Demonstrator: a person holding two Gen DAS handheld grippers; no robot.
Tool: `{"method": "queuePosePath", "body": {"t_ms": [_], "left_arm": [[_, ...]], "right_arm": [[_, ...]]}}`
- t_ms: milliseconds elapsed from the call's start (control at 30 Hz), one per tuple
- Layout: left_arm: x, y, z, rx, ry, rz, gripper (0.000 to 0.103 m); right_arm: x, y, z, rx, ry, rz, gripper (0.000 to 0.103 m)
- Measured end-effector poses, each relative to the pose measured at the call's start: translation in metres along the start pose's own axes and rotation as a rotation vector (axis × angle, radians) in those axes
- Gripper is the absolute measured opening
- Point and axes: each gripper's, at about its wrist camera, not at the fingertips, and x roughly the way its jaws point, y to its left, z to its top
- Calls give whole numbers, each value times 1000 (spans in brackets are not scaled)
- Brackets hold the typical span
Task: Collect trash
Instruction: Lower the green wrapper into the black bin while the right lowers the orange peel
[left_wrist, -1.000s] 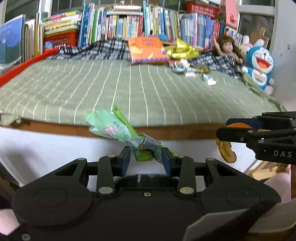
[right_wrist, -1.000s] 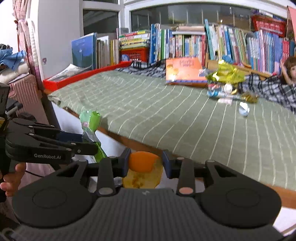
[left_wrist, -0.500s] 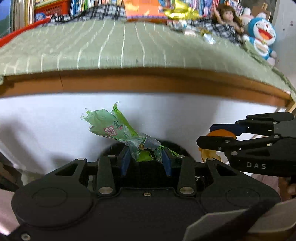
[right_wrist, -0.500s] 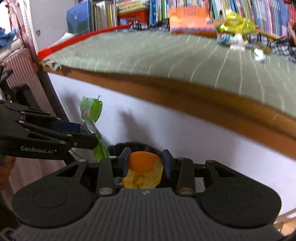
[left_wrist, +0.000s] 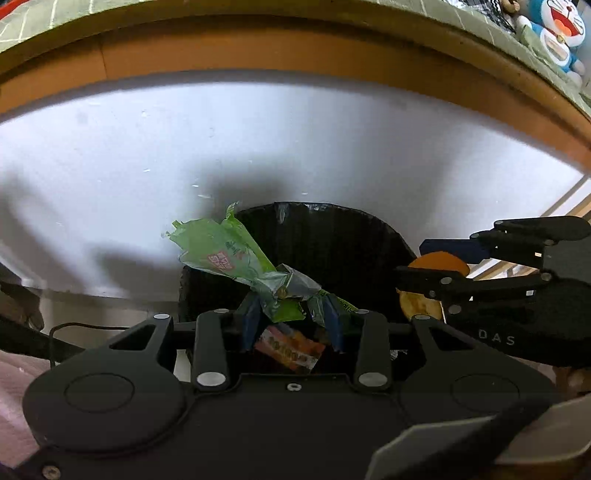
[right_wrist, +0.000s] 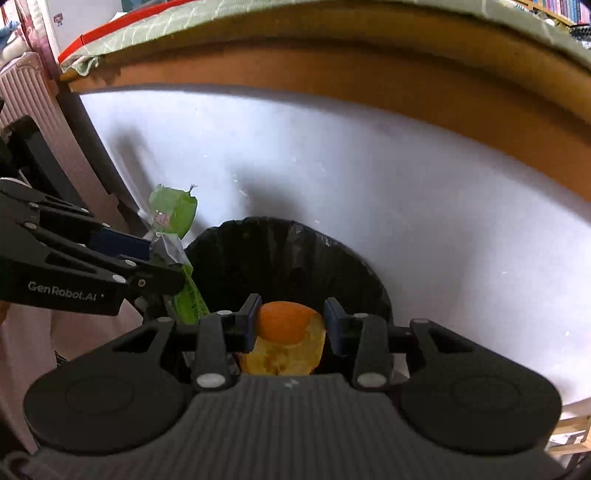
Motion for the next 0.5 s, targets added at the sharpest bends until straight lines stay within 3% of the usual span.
{"method": "queuePosePath", "body": {"t_ms": [300,500], "left_arm": [[41,2,-1,-6,92,43,37],[71,2,-2,-18,172,23,37]], "right_arm": [[39,-8,-3,17,89,-11,44],[68,-11,-10,28,146,-16,44]]}}
